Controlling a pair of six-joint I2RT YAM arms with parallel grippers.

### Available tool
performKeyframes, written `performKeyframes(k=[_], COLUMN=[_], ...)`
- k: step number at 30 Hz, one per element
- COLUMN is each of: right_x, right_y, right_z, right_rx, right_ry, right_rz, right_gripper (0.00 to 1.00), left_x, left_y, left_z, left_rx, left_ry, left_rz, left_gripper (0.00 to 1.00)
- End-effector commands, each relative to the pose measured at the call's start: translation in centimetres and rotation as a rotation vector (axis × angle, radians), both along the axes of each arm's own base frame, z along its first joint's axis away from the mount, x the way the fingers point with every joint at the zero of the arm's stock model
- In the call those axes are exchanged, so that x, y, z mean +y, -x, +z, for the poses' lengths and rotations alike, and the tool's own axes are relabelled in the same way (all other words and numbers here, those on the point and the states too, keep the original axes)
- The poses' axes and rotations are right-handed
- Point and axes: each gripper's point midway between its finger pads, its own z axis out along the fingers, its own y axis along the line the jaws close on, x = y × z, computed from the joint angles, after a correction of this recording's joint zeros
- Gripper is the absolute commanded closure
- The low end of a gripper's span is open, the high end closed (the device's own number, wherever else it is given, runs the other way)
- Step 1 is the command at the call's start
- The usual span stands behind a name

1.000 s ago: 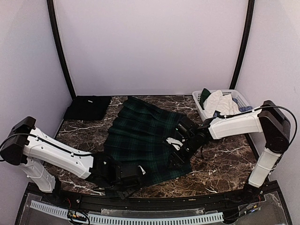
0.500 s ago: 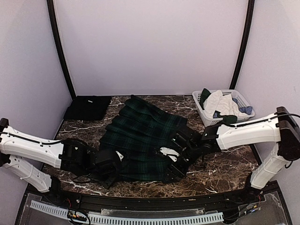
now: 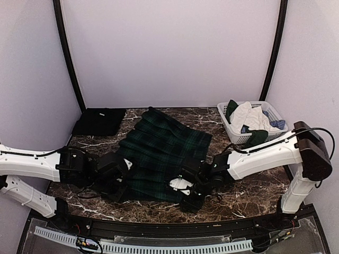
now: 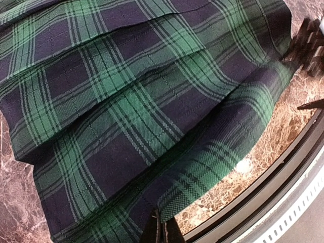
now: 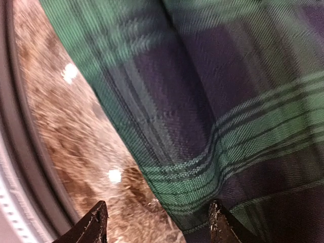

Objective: Fold and stack the mixed laundry pile
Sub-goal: Pick up the flattened skirt from the center of the board.

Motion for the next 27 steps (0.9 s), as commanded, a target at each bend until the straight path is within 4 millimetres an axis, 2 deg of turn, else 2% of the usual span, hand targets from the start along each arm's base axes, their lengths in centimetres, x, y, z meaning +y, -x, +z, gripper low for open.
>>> performKeyframes(k=[1,4,11,14,15,16,18,20,24,27], right_x=[-0.5,-1.5,-3.3,-3.8,-3.8,-3.7,-3.1,-2.0,0.3,1.3], right_y=[-1.7,-2.6,-3.9,-4.0,-4.0,-4.0,-3.6,-2.9,-0.1,2.0], right_z=[-1.0,-1.9,-3.2,-3.4,-3.3,-3.0,-1.8,0.1,4.2,7.1], right_rx=[-0.131,-0.175,-0.267,-0.301,-0.315,-0.325,-0.338,-0.33,-0.247,-0.151], right_ry=[0.088,0.149,0.267,0.309,0.319,0.321,0.297,0.238,0.087,-0.017], right_rz=[-0.011,-0.043,-0.07,-0.065,-0.065,-0.063,-0.056,-0.046,-0.007,0.007], right_gripper=[0.36,0.39,0.55,0.67,0.74,0.81,1.0,1.0,1.0,1.0], left_x=[0.0,0.2,0.6,0.6,0.8,0.8,0.9,1.0,1.2,1.4], left_y=[-0.7,-1.0,-1.8,-2.3,-2.3,-2.4,-2.5,-2.7,-2.9,-3.2], left_z=[1.3,1.9,3.0,3.5,3.4,3.6,3.8,4.2,5.3,6.7], left_rx=[-0.011,-0.018,-0.03,-0.043,-0.046,-0.051,-0.059,-0.073,-0.101,-0.145], left_ry=[0.03,0.052,0.091,0.094,0.081,0.078,0.074,0.072,0.072,0.08], left_rz=[0.007,0.017,0.035,0.035,0.039,0.037,0.036,0.041,0.028,0.011], left_gripper=[1.0,1.0,1.0,1.0,1.0,1.0,1.0,1.0,1.0,1.0])
